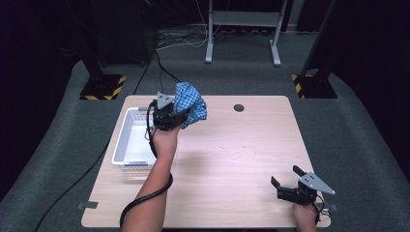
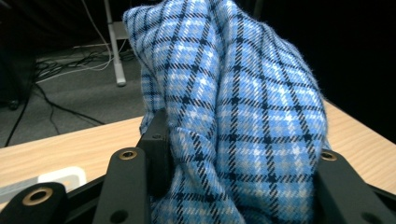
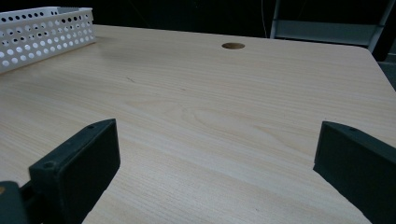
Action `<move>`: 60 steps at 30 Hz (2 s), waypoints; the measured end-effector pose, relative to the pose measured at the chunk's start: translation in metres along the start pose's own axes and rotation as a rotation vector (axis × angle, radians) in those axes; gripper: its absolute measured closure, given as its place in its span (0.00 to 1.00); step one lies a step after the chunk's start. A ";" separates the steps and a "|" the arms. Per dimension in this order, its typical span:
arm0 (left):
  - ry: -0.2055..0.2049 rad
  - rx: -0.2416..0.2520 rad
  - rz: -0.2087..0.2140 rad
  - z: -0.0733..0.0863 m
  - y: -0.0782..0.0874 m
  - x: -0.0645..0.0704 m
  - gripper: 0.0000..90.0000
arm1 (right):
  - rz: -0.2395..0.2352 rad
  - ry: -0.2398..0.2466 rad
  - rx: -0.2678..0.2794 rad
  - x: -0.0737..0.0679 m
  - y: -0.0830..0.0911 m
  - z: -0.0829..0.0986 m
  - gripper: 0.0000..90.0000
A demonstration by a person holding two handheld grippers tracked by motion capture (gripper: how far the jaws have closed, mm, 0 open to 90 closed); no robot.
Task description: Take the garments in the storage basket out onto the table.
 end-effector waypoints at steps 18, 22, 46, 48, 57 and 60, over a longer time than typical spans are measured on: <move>-0.027 0.006 0.100 -0.002 -0.026 0.049 0.58 | 0.009 0.001 -0.003 0.000 0.000 0.000 0.00; -0.030 0.004 0.112 0.001 -0.031 0.056 0.58 | 0.007 0.001 0.000 0.000 0.000 0.000 0.00; -0.010 -0.023 0.117 0.025 -0.047 0.055 0.58 | 0.003 0.003 0.002 0.000 0.000 0.000 0.00; -0.011 -0.028 0.115 0.027 -0.048 0.054 0.58 | 0.003 0.003 0.002 0.000 0.000 0.000 0.00; -0.011 -0.039 0.125 0.038 -0.055 0.054 0.58 | 0.002 0.003 0.003 0.000 0.000 0.000 0.00; -0.007 -0.043 0.127 0.042 -0.057 0.053 0.58 | 0.002 0.004 0.004 0.000 0.000 0.000 0.00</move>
Point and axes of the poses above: each handheld gripper's, and its own axes: y roughly backward along the jaws, z roughly out of its underside, x roughly to its right, the point moved 5 cm from there along -y, roughly forward along the jaws, and after that the axes turned 1 degree about y, right-handed, at the moved point
